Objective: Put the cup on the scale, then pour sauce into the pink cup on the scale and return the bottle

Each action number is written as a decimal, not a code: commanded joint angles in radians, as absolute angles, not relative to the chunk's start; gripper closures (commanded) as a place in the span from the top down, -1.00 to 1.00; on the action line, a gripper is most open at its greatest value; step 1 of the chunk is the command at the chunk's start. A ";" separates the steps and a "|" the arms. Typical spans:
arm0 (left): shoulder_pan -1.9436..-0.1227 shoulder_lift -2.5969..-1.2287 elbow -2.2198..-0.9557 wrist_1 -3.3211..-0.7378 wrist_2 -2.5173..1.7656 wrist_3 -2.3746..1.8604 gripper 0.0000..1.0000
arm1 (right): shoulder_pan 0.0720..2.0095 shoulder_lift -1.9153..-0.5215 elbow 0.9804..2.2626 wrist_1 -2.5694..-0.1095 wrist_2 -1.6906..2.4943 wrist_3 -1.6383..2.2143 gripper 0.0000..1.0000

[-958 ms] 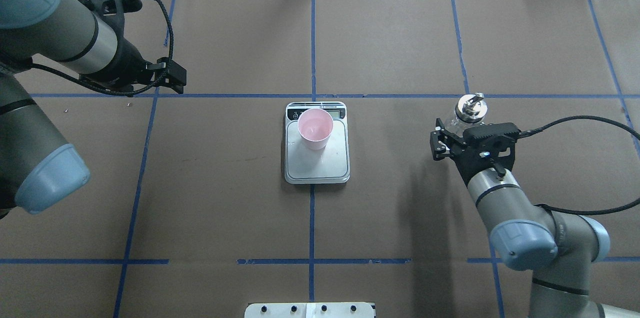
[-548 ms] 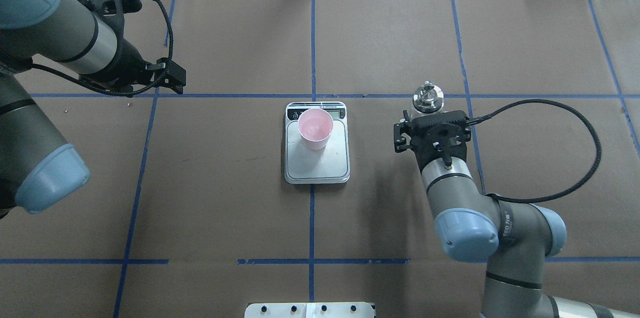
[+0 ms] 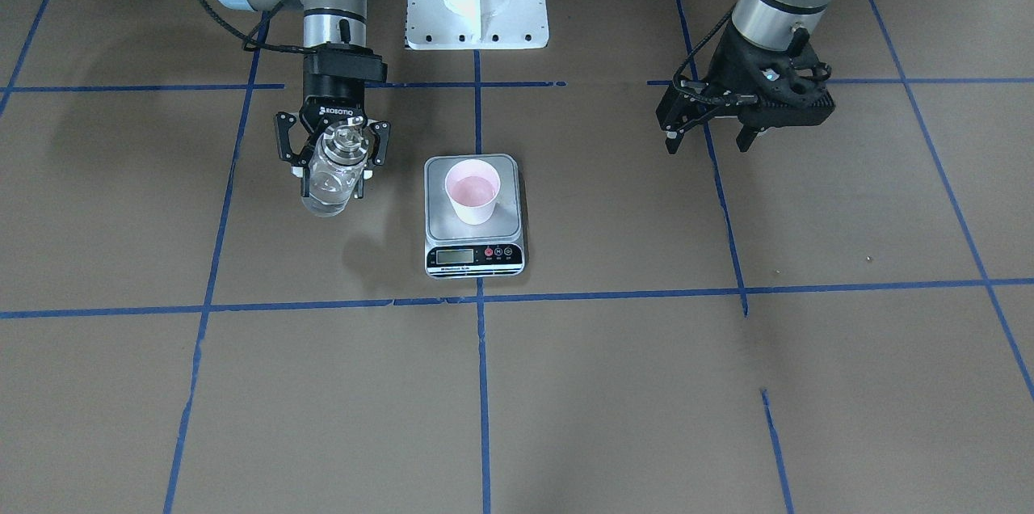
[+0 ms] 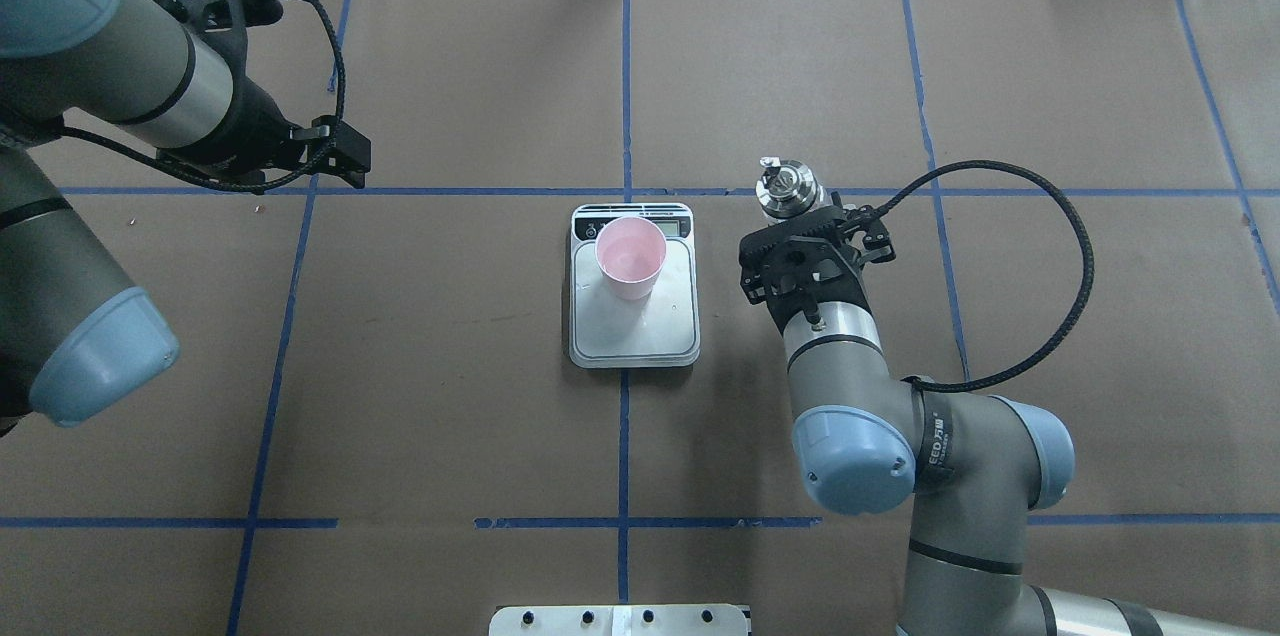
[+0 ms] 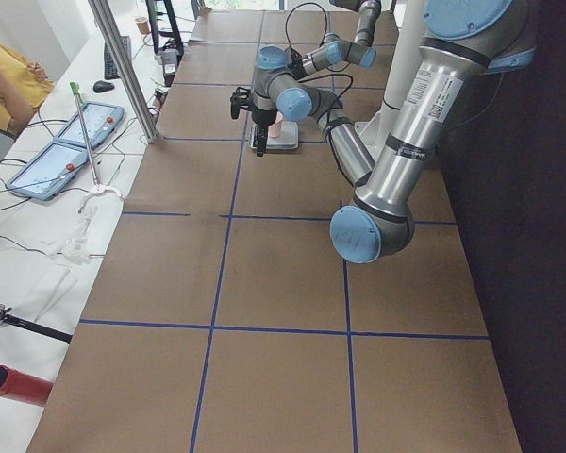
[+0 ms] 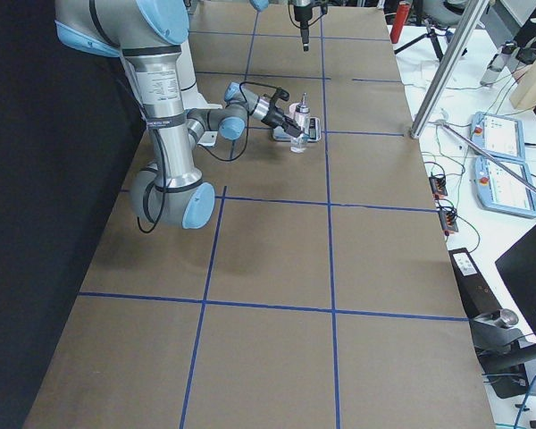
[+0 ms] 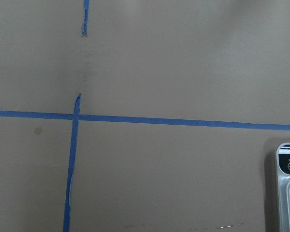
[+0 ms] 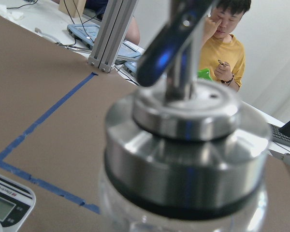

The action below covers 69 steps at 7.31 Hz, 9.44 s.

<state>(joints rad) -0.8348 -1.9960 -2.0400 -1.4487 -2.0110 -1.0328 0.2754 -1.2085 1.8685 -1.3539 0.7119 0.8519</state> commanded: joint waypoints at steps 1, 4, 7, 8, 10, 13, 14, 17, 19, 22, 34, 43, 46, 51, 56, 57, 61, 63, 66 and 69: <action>-0.838 -1.996 -2.039 -1.448 -2.011 -1.000 1.00 | 0.270 -1.126 1.847 -1.432 0.704 0.671 -1.00; -0.838 -1.996 -2.037 -1.448 -2.011 -1.000 1.00 | 0.267 -1.089 1.845 -1.583 0.569 0.474 -1.00; -0.838 -1.994 -2.039 -1.448 -2.011 -1.002 1.00 | 0.267 -1.072 1.807 -1.663 0.552 0.453 -1.00; -0.838 -1.994 -2.039 -1.448 -2.011 -1.002 1.00 | 0.270 -1.072 1.804 -1.664 0.552 0.408 -1.00; -0.836 -1.996 -2.039 -1.448 -2.011 -1.002 1.00 | 0.270 -1.071 1.766 -1.664 0.516 0.338 -1.00; -0.836 -1.996 -2.039 -1.448 -2.011 -1.002 1.00 | 0.270 -1.071 1.741 -1.669 0.471 0.193 -1.00; -0.836 -1.994 -2.039 -1.448 -2.011 -1.002 1.00 | 0.270 -1.068 1.740 -1.669 0.453 0.123 -1.00; -0.836 -1.994 -2.037 -1.448 -2.011 -1.002 1.00 | 0.270 -1.062 1.724 -1.671 0.414 0.019 -1.00; -0.835 -1.994 -2.037 -1.450 -2.011 -1.002 1.00 | 0.270 -1.054 1.724 -1.672 0.394 -0.078 -1.00; -0.834 -1.994 -2.037 -1.450 -2.011 -1.002 1.00 | 0.272 -1.054 1.723 -1.683 0.376 -0.196 -1.00; -0.833 -1.994 -2.037 -1.450 -2.011 -1.006 1.00 | 0.273 -1.051 1.730 -1.686 0.327 -0.411 -1.00; -0.831 -1.996 -2.037 -1.450 -2.011 -1.008 1.00 | 0.270 -1.083 1.741 -1.675 0.351 0.066 -1.00; -0.831 -1.999 -2.039 -1.450 -2.011 -1.008 1.00 | 0.258 -1.101 1.749 -1.674 0.368 0.277 -1.00; -0.831 -2.000 -2.039 -1.450 -2.011 -1.008 1.00 | 0.259 -1.205 1.822 -1.611 0.505 1.037 -1.00; -0.834 -1.997 -2.042 -1.448 -1.982 -1.012 1.00 | 0.262 -1.509 1.813 -1.031 0.529 1.430 -1.00; -0.836 -1.997 -2.042 -1.448 -1.982 -1.014 1.00 | 0.265 -1.553 1.813 -1.029 0.526 1.518 -1.00; -0.836 -1.996 -2.049 -1.447 -1.982 -1.014 1.00 | 0.264 -1.588 1.807 -1.032 0.538 1.557 -1.00; -0.836 -1.996 -2.049 -1.447 -1.980 -1.014 1.00 | 0.262 -1.588 1.798 -1.034 0.576 1.557 -1.00; -0.836 -1.997 -2.049 -1.447 -1.980 -1.014 1.00 | 0.264 -1.592 1.796 -1.035 0.626 1.557 -1.00; -0.836 -1.999 -2.051 -1.447 -1.980 -1.014 1.00 | 0.262 -1.598 1.796 -1.038 0.658 1.557 -1.00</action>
<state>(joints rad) -0.8360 -1.9977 -2.0507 -1.4465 -1.9804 -1.0140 0.2625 -1.5972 1.7954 -1.0371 0.6476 1.5564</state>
